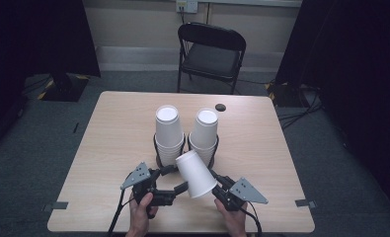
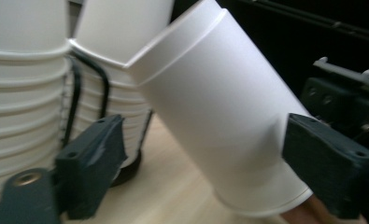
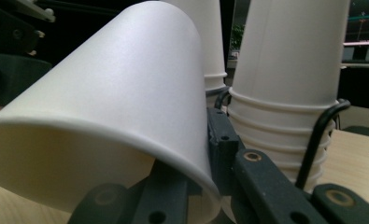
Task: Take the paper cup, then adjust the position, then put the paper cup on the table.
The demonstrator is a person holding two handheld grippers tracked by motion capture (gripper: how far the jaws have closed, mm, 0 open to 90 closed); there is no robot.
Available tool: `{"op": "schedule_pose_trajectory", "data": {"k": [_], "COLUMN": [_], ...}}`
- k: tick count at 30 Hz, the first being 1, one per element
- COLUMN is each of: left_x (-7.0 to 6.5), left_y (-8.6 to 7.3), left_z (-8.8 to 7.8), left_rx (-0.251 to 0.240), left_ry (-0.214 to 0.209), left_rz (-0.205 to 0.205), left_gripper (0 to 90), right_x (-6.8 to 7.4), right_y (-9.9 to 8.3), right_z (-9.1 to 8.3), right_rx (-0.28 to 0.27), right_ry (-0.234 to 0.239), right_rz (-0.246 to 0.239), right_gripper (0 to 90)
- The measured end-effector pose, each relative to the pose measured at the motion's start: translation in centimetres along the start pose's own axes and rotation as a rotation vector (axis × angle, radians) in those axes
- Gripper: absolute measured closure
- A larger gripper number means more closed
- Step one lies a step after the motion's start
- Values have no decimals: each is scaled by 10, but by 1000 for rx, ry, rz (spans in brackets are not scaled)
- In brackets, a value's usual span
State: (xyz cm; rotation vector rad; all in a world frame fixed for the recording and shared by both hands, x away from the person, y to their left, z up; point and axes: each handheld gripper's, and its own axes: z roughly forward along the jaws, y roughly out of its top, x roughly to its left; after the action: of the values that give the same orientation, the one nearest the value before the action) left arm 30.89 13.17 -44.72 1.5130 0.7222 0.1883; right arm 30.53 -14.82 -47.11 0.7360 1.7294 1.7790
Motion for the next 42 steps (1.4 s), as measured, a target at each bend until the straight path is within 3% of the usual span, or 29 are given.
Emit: {"op": "schedule_pose_trajectory", "data": {"k": [1,2,3,5,9,10,19,25,27,35,38,42], "left_x": [1,1,1,0,0,0,0,-6,-7,-12,-16,-19], "left_y": [-2,-2,-3,-3,-2,-1,2,4,4,2,3,3], "left_z": [-1,-1,-2,-2,-4,-5,-8,-7,-7,-7,-5,-6], "left_rx": [4,4,14,51,68,85,165,205,209,236,278,277], "left_ry": [1,1,16,46,68,92,111,120,117,101,115,110], "left_rz": [36,36,89,153,194,226,321,399,405,474,535,539], "left_gripper": [154,152,152,152,159,159,187,184,181,156,154,154], "right_x": [-2,-2,-2,-3,-4,-5,-13,-16,-16,-19,-19,-21], "right_y": [0,0,0,1,1,2,7,10,11,21,25,26], "right_z": [0,0,0,-1,-2,-2,-3,1,2,9,12,16], "right_rx": [27,27,35,72,155,201,326,382,391,487,531,544], "right_ry": [-12,-12,-13,-7,24,35,108,155,157,208,217,220], "right_rz": [4,4,5,13,19,24,64,70,73,64,48,52], "right_gripper": [861,861,862,862,862,861,861,861,861,861,861,862]}}
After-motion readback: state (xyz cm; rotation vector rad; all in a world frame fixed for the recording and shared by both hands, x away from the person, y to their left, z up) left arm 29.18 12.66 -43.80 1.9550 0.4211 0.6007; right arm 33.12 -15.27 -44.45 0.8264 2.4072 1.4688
